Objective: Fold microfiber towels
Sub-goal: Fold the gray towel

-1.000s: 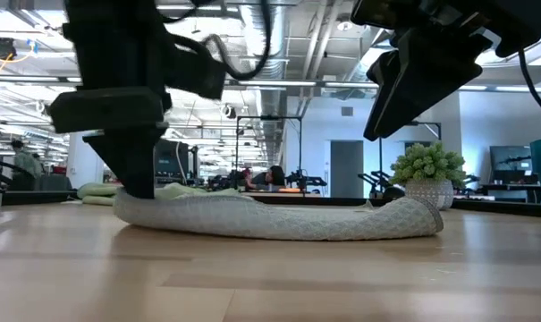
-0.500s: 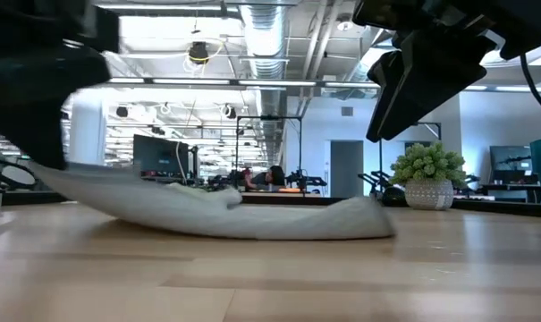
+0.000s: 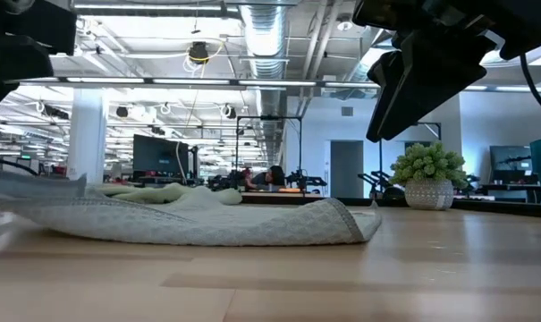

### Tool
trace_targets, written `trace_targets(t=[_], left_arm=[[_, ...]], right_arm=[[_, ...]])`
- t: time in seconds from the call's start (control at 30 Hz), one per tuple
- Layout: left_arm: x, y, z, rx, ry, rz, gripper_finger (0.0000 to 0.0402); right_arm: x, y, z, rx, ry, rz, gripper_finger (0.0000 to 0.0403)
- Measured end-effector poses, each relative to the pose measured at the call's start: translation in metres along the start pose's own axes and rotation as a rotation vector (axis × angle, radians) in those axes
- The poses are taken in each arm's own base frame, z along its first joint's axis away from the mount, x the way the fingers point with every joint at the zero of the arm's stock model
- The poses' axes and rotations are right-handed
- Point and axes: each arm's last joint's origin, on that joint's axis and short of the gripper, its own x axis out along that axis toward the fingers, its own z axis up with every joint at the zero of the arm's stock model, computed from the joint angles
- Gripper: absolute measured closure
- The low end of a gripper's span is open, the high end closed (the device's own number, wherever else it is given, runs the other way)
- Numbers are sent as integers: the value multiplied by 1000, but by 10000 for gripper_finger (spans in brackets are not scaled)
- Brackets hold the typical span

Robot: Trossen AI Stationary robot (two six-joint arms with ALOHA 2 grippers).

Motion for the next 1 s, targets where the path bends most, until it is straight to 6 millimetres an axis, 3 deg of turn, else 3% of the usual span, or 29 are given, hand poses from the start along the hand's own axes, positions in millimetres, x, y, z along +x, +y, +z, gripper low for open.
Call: trace_targets(t=[0.3,0.53,0.83,1.0], left_arm=[[0,0,-1,21,26,2,332],[-6,-1,-3,34,40,-8,291],[-44,-2,-12,112,14,-97,286],[-56,-2,-18,98,-3,-143,285]], right_arm=[[0,2,4,16,-42,24,217],[-1,11,14,20,-113,194,217],[50,21,6,2,-56,137,217],[65,24,9,-5,-52,116,217]])
